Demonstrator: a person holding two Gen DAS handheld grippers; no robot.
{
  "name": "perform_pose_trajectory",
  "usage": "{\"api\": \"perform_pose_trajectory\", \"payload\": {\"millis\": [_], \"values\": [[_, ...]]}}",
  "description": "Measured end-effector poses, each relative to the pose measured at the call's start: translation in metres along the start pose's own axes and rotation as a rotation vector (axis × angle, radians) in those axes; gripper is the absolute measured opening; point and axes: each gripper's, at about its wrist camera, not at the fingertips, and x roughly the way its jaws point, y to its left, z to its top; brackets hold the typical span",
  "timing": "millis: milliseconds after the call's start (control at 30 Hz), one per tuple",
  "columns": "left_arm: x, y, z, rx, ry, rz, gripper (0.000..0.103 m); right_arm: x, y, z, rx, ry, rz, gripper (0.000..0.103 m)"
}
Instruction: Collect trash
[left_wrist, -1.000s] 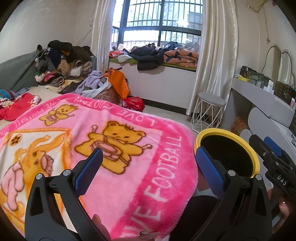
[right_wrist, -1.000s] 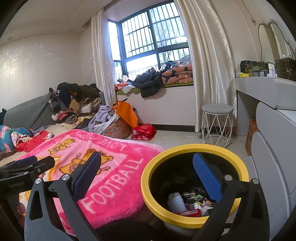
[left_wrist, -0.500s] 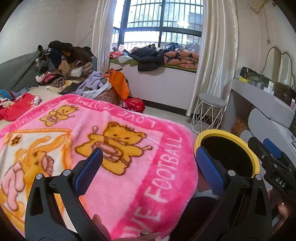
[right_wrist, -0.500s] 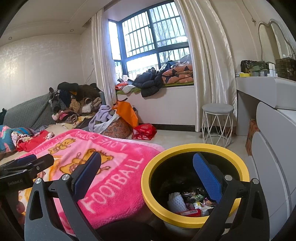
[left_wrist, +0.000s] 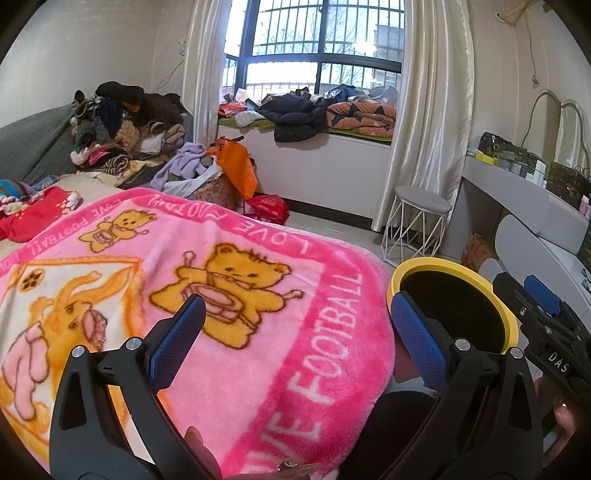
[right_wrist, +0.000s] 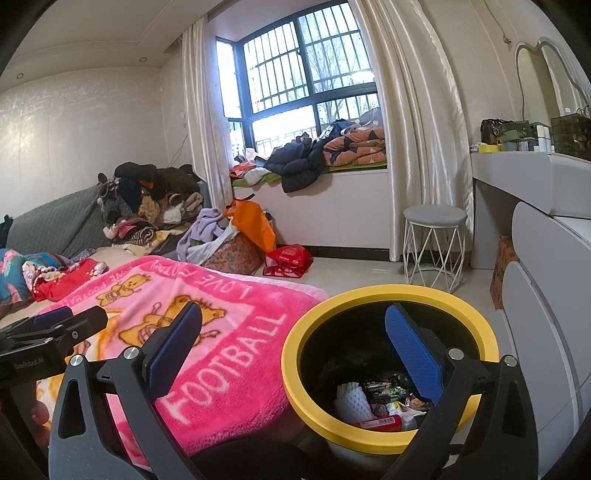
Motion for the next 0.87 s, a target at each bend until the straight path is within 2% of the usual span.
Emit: {"api": "perform_pose_trajectory", "payload": {"millis": [333, 467, 567, 633, 667, 700, 733, 767, 800, 867], "values": [[0.001, 0.003, -0.001, -0.027, 0.004, -0.007, 0.093, 0.000, 0.002, 0.002, 0.009, -0.006, 0.003, 0.097], [0.005, 0.021, -0.006, -0.088, 0.030, 0.061, 0.093, 0.005, 0.017, 0.009, 0.009, -0.004, 0.048, 0.097], [0.000, 0.060, -0.009, -0.184, 0.048, 0.127, 0.093, 0.017, 0.051, 0.016, -0.015, 0.026, 0.155, 0.097], [-0.009, 0.108, -0.013, -0.252, 0.052, 0.245, 0.093, 0.032, 0.089, 0.017, -0.051, 0.075, 0.256, 0.097], [-0.013, 0.128, -0.015, -0.274, 0.053, 0.297, 0.093, 0.042, 0.113, 0.015, -0.075, 0.123, 0.321, 0.097], [-0.018, 0.158, -0.020, -0.298, 0.064, 0.380, 0.093, 0.053, 0.139, 0.011, -0.102, 0.176, 0.388, 0.097], [-0.023, 0.190, -0.028, -0.312, 0.083, 0.468, 0.093, 0.065, 0.172, 0.003, -0.143, 0.248, 0.473, 0.097], [-0.026, 0.211, -0.034, -0.320, 0.095, 0.522, 0.093, 0.076, 0.201, -0.006, -0.179, 0.315, 0.538, 0.097], [-0.029, 0.242, -0.044, -0.338, 0.129, 0.608, 0.093, 0.087, 0.231, -0.019, -0.215, 0.391, 0.602, 0.097], [-0.029, 0.301, -0.067, -0.416, 0.223, 0.710, 0.093, 0.107, 0.295, -0.055, -0.299, 0.583, 0.696, 0.097]]}}
